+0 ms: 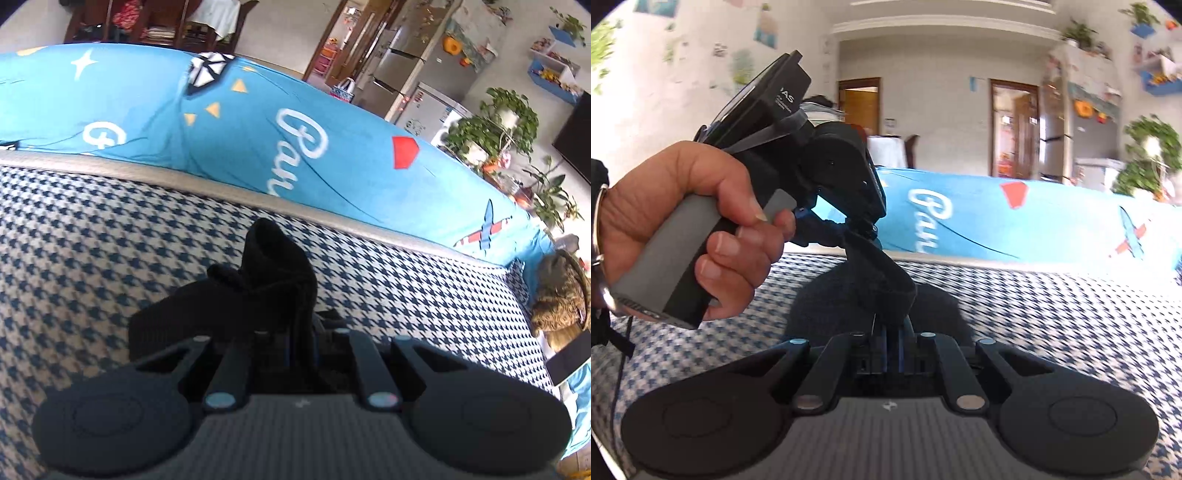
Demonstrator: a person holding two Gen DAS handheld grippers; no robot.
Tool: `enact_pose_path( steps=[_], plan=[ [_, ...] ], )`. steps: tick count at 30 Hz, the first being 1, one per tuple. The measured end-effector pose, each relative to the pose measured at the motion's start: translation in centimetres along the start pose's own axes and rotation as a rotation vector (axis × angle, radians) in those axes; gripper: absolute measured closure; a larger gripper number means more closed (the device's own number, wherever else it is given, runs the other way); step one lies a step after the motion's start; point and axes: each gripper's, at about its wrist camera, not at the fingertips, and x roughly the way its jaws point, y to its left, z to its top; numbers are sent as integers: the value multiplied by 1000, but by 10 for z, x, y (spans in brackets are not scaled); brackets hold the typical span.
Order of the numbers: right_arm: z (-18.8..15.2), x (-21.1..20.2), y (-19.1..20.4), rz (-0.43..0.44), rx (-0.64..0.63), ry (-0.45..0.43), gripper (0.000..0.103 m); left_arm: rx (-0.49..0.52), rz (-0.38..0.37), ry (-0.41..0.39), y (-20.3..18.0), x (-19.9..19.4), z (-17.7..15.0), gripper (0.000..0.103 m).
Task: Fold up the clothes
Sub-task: 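Lift the bundle edge with the left gripper and fold it over, then open the left gripper to release the folded edge onto the bundle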
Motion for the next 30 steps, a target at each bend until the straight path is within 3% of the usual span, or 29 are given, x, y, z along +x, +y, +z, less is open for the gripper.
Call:
enact_pose_path(
  steps=[8,10,12,15,20,30],
  plan=[
    [-11,1,-21,-100,136,112,95,33,-19,79,-26,47,-9,90],
    [-14,0,-27,-113,192,156,95,34,-17,80,-27,51,-10,74],
    [-16,-1,-31,-128,237,186,92,34,-12,74,-28,51,-12,50],
    [-16,-7,-34,-184,265,187,79,37,-15,46,-27,39,-8,42],
    [-11,-16,-41,-253,301,168,77,33,-4,13,-18,16,0,32],
    [20,-7,-47,-95,289,149,76,47,72,23,23,-19,0,25]
  ],
)
